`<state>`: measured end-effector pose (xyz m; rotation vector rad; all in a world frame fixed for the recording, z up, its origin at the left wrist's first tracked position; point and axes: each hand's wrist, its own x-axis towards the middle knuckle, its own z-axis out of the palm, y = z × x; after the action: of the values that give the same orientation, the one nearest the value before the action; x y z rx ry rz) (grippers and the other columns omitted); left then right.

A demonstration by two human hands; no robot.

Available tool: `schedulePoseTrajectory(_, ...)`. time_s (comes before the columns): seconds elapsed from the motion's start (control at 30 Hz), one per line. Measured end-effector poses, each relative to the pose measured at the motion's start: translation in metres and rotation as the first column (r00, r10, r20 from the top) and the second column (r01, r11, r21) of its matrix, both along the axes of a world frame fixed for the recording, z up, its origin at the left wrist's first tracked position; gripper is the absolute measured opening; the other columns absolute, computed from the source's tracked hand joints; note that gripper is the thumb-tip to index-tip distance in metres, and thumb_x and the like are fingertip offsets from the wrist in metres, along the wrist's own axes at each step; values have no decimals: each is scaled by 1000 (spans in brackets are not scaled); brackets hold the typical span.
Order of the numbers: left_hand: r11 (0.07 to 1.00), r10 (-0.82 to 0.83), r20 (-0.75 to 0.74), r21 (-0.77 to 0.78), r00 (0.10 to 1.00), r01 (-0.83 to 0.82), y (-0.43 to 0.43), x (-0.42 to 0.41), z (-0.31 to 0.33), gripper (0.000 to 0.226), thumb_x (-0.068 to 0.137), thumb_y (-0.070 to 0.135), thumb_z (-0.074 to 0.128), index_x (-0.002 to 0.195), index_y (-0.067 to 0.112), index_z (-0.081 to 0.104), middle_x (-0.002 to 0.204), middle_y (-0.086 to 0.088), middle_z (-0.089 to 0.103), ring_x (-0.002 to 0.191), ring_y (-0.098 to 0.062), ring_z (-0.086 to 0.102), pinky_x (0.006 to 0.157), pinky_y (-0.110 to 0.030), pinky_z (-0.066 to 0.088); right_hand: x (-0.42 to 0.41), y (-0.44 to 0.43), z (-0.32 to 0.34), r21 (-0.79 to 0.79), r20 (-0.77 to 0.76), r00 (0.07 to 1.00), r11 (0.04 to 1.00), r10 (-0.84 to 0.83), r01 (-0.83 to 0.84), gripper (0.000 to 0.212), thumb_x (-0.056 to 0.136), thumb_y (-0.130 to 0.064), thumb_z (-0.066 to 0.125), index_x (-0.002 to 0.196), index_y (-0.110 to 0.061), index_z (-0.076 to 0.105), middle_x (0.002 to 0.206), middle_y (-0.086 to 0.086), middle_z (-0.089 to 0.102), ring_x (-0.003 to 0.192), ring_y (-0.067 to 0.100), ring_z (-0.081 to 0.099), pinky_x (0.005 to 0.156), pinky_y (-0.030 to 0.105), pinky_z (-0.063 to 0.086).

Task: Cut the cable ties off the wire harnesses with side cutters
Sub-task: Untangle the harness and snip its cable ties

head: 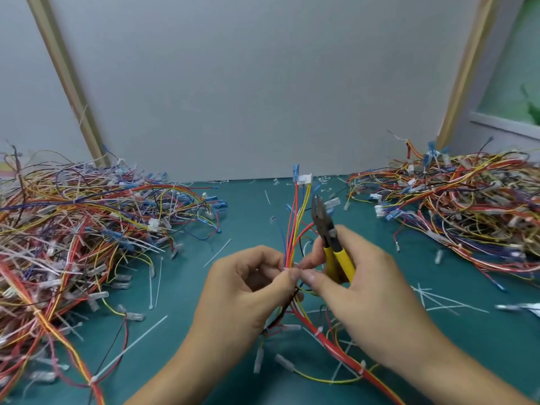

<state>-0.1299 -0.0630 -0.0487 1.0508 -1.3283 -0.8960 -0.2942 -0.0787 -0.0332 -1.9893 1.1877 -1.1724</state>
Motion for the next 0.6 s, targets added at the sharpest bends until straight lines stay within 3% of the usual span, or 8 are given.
schedulePoseTrajectory(0.1, 999, 19, -31, 30, 999, -18, -1, 1, 0, 15, 80, 11, 77, 71, 7, 66, 61, -7, 65, 67, -35, 73, 57, -21, 52, -1, -1, 3, -10, -21, 1000, 1000, 17, -17, 24, 85, -18, 74, 87, -32, 55, 80, -14, 68, 66, 9, 62, 63, 26, 51)
schedulePoseTrajectory(0.2, 998, 43, 25, 49, 999, -44, -1, 0, 1, 14, 76, 24, 72, 72, 11, 67, 66, -14, 66, 71, -41, 71, 60, -30, 51, 1, -2, 5, -22, -35, 999, 1000, 8, -9, 27, 85, -15, 73, 87, -34, 53, 80, -16, 67, 70, 7, 63, 67, 25, 49)
schedulePoseTrajectory(0.3, 997, -35, 48, 71, 998, 31, -2, 5, 5, 15, 75, 24, 83, 78, 14, 72, 68, -5, 70, 67, -24, 71, 63, -28, 55, -4, -4, 4, -39, -36, 999, 999, -33, 32, 29, 84, -13, 73, 86, -33, 52, 79, -16, 68, 69, 6, 63, 67, 23, 49)
schedulePoseTrajectory(0.4, 989, -87, 18, 119, 996, 84, 0, 12, 10, 19, 68, 25, 78, 82, 13, 77, 74, -8, 75, 67, -12, 69, 63, -19, 54, -6, -4, 5, -34, -26, 999, 999, -26, 25, 27, 83, -14, 74, 85, -32, 54, 77, -15, 68, 65, 7, 60, 60, 20, 48)
schedulePoseTrajectory(0.53, 995, 32, -1, 89, 999, -32, -2, 16, 10, 14, 70, 22, 78, 81, 13, 78, 72, -11, 75, 64, -13, 70, 60, -20, 56, -8, -2, 11, -76, 43, 996, 994, -81, 84, 9, 85, -36, 68, 89, -31, 61, 64, -3, 61, 56, 18, 56, 58, 39, 51)
schedulePoseTrajectory(0.6, 993, 113, -35, 50, 993, -112, -3, 17, 9, 5, 75, 16, 78, 79, 13, 78, 70, -11, 75, 62, -15, 70, 58, -20, 55, -11, 1, 19, -90, 118, 990, 992, -78, 89, 23, 86, -54, 61, 91, -31, 62, 67, 2, 63, 59, 21, 62, 59, 42, 53)
